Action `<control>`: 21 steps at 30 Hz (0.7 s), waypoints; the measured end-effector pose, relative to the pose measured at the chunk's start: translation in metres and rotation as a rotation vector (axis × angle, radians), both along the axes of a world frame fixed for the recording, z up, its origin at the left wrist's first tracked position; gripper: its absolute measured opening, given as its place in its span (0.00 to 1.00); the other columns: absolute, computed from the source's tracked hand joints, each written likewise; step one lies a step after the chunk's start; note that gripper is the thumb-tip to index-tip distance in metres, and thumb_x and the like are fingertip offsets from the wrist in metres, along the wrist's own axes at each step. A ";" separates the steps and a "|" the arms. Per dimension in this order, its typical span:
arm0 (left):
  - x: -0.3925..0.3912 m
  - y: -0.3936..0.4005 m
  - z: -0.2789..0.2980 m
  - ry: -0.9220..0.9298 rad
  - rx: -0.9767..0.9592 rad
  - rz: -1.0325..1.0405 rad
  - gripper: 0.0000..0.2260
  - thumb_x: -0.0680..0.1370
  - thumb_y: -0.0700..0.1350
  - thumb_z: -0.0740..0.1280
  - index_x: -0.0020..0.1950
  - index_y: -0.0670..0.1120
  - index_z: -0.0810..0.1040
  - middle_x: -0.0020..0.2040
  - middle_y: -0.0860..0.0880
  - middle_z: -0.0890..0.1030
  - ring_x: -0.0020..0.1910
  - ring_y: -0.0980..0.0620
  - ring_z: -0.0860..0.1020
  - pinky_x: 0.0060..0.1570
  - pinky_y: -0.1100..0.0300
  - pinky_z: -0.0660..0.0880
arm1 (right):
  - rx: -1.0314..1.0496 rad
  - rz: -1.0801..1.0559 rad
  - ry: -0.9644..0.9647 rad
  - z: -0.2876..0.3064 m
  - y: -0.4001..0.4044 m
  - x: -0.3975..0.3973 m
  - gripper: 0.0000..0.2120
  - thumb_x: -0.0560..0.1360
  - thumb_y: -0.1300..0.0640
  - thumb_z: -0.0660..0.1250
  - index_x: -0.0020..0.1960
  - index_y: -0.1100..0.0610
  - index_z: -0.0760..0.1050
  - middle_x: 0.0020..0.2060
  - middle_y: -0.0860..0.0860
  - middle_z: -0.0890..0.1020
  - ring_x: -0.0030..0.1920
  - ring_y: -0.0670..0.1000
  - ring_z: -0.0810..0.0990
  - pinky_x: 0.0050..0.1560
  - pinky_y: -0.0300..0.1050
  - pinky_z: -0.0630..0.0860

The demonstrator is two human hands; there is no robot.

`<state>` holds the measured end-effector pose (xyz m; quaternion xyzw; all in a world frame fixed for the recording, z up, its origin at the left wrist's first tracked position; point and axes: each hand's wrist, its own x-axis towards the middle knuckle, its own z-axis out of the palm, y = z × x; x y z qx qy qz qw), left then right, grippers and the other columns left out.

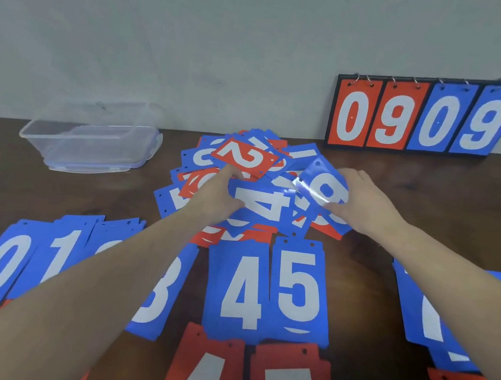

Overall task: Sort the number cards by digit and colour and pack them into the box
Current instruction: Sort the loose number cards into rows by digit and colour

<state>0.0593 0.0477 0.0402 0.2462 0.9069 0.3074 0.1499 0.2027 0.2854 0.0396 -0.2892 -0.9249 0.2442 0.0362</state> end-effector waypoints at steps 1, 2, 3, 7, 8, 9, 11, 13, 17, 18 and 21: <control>0.001 -0.004 0.001 -0.005 0.054 0.040 0.22 0.77 0.40 0.73 0.64 0.54 0.67 0.60 0.51 0.75 0.45 0.57 0.75 0.39 0.63 0.75 | 0.020 0.006 0.006 0.001 -0.001 0.004 0.32 0.76 0.49 0.74 0.74 0.50 0.64 0.70 0.52 0.73 0.64 0.53 0.78 0.43 0.43 0.78; 0.004 -0.007 0.003 -0.039 0.128 0.085 0.21 0.77 0.40 0.74 0.63 0.55 0.67 0.54 0.53 0.74 0.43 0.57 0.74 0.37 0.63 0.74 | 0.030 0.005 0.021 0.003 -0.001 0.008 0.28 0.78 0.50 0.72 0.73 0.50 0.65 0.69 0.51 0.75 0.63 0.53 0.79 0.41 0.42 0.77; 0.006 -0.011 0.005 -0.107 0.214 0.136 0.21 0.77 0.41 0.74 0.63 0.54 0.68 0.50 0.55 0.73 0.42 0.57 0.74 0.37 0.63 0.74 | 0.028 -0.003 0.045 0.005 -0.001 0.013 0.24 0.79 0.50 0.70 0.72 0.50 0.66 0.68 0.51 0.76 0.62 0.53 0.80 0.39 0.41 0.77; 0.015 -0.030 0.016 -0.416 0.621 0.328 0.14 0.76 0.44 0.75 0.59 0.47 0.77 0.53 0.49 0.84 0.50 0.50 0.85 0.52 0.48 0.82 | -0.173 -0.080 0.235 0.016 -0.008 0.034 0.17 0.83 0.50 0.63 0.70 0.51 0.67 0.63 0.52 0.80 0.54 0.52 0.83 0.40 0.45 0.81; 0.019 -0.035 0.020 -0.484 0.710 0.356 0.10 0.77 0.43 0.74 0.57 0.45 0.79 0.53 0.47 0.86 0.50 0.48 0.86 0.53 0.47 0.82 | -0.237 -0.095 0.277 0.020 -0.013 0.040 0.17 0.83 0.50 0.63 0.70 0.50 0.67 0.62 0.51 0.81 0.51 0.50 0.84 0.38 0.42 0.80; 0.024 -0.040 0.024 -0.545 0.777 0.375 0.07 0.78 0.43 0.73 0.55 0.45 0.80 0.52 0.47 0.86 0.49 0.49 0.86 0.52 0.49 0.83 | -0.283 -0.099 0.312 0.023 -0.019 0.046 0.16 0.83 0.50 0.64 0.69 0.50 0.67 0.60 0.50 0.81 0.49 0.47 0.83 0.35 0.39 0.79; 0.035 -0.051 0.029 -0.596 0.842 0.363 0.05 0.79 0.45 0.71 0.54 0.47 0.80 0.52 0.47 0.86 0.50 0.50 0.86 0.44 0.55 0.83 | -0.355 -0.079 0.371 0.027 -0.033 0.057 0.13 0.83 0.52 0.64 0.66 0.49 0.67 0.53 0.44 0.80 0.43 0.40 0.82 0.30 0.31 0.74; 0.045 -0.063 0.031 -0.597 0.872 0.338 0.06 0.80 0.48 0.70 0.55 0.48 0.79 0.54 0.47 0.86 0.47 0.48 0.86 0.36 0.58 0.82 | -0.422 -0.054 0.421 0.032 -0.051 0.067 0.12 0.82 0.54 0.64 0.63 0.48 0.67 0.48 0.38 0.78 0.41 0.37 0.81 0.30 0.30 0.73; 0.063 -0.091 0.032 -0.607 0.869 0.335 0.07 0.81 0.48 0.68 0.57 0.49 0.78 0.56 0.46 0.85 0.45 0.33 0.84 0.35 0.55 0.83 | -0.490 -0.018 0.449 0.029 -0.083 0.080 0.09 0.82 0.56 0.63 0.61 0.47 0.70 0.49 0.38 0.79 0.49 0.42 0.81 0.40 0.38 0.74; 0.068 -0.098 0.031 -0.595 0.884 0.338 0.06 0.81 0.46 0.68 0.57 0.49 0.78 0.57 0.46 0.85 0.47 0.32 0.83 0.37 0.54 0.84 | -0.525 -0.013 0.446 0.027 -0.090 0.081 0.08 0.83 0.56 0.63 0.60 0.46 0.70 0.49 0.38 0.79 0.47 0.42 0.82 0.39 0.38 0.75; 0.078 -0.122 0.025 -0.536 0.923 0.350 0.08 0.81 0.38 0.65 0.59 0.47 0.76 0.57 0.44 0.84 0.47 0.43 0.84 0.38 0.57 0.81 | -0.601 0.016 0.401 0.024 -0.112 0.081 0.07 0.83 0.54 0.62 0.60 0.46 0.70 0.49 0.40 0.82 0.40 0.40 0.84 0.34 0.36 0.76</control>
